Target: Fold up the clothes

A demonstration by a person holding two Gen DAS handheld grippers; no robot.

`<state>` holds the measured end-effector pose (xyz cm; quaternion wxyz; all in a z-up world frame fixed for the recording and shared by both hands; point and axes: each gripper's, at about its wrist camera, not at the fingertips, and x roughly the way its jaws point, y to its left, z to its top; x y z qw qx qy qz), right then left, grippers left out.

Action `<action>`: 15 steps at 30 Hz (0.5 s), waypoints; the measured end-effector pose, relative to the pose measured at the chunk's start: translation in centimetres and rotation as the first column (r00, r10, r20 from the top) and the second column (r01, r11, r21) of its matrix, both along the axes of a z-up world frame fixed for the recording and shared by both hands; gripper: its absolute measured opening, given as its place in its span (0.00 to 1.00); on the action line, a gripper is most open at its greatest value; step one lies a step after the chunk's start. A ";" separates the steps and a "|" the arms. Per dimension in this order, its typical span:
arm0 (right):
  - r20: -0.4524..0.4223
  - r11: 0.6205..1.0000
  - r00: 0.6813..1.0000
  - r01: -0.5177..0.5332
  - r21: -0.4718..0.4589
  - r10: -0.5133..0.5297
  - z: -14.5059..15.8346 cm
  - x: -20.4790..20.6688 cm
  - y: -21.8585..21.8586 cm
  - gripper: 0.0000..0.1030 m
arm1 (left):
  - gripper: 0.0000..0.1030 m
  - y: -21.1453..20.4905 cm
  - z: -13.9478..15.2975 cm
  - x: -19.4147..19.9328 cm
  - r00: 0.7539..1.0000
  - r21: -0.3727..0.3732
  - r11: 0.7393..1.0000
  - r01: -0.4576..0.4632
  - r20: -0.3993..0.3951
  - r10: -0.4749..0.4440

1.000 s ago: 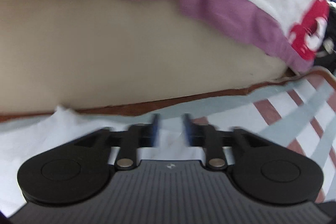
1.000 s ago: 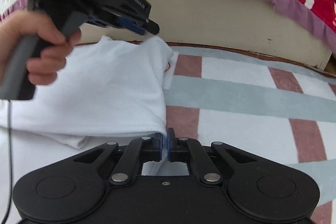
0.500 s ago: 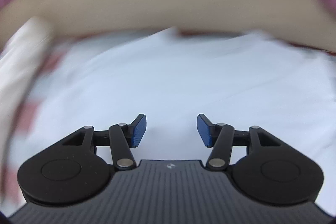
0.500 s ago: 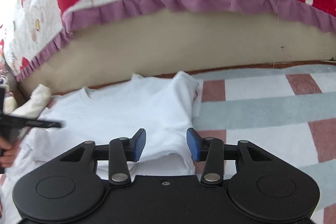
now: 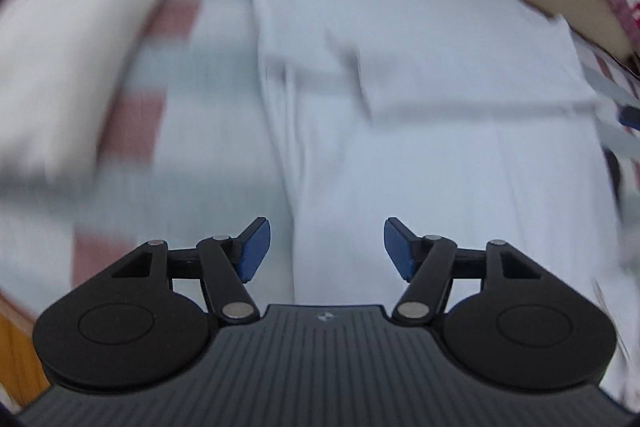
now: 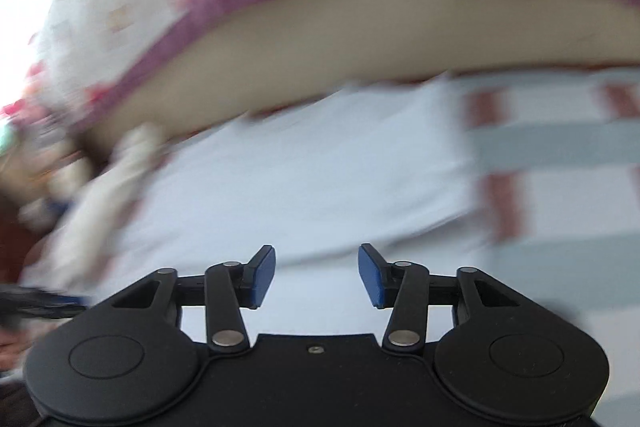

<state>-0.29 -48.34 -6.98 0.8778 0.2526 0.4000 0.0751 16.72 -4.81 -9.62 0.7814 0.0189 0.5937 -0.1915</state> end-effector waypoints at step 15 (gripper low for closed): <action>-0.638 0.970 0.751 -0.243 -0.028 0.170 -2.4 -7.3 7.7 0.62 | 0.61 7.3 -3.7 -13.0 0.954 -0.182 0.983 0.020 -0.290 -0.073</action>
